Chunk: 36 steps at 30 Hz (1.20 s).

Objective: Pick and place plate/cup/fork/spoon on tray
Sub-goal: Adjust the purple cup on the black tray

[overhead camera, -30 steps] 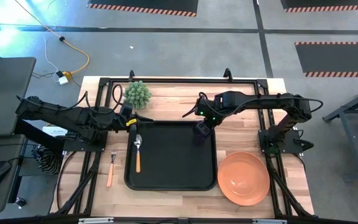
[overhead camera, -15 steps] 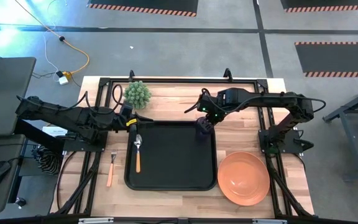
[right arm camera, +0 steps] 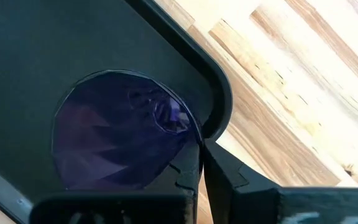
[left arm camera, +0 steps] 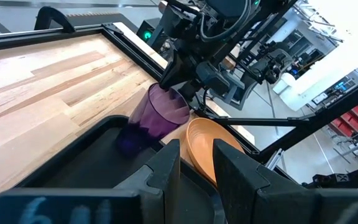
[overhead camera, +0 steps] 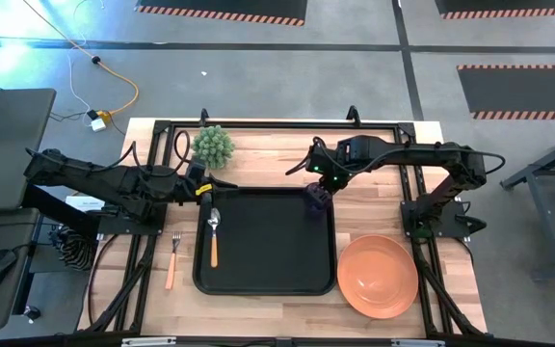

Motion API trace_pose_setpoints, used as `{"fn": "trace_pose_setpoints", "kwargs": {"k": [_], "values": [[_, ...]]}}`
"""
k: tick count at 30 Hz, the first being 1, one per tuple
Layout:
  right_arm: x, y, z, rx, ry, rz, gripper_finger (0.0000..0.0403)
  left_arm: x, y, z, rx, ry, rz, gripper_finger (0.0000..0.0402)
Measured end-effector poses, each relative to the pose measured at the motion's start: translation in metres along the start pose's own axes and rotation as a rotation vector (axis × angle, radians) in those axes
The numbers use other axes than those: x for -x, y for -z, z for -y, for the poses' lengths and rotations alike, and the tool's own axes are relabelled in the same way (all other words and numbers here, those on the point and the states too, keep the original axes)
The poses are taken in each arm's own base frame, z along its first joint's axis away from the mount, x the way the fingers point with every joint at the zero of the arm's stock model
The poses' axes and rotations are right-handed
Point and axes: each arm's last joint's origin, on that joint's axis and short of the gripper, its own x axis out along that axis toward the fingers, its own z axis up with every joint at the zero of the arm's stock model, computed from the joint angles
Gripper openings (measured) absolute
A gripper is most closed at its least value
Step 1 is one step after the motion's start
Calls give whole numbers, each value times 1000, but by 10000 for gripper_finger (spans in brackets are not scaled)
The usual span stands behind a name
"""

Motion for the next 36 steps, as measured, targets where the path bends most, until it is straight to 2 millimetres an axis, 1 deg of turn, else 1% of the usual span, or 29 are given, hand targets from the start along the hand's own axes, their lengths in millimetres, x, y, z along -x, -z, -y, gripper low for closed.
{"fn": "trace_pose_setpoints", "kwargs": {"k": [11, 21, 36], "values": [[0, 0, 0, 0, -4, -2, 26, 0, 0, 0, 0, 0, 0, 85], [0, 0, 0, 0, -7, -5, 64, 0, 0, 0, 0, 0, 0, 85], [0, 2, 1, 2, 12, -16, 67, 0, 0, 0, 0, 0, 0, 85]]}}
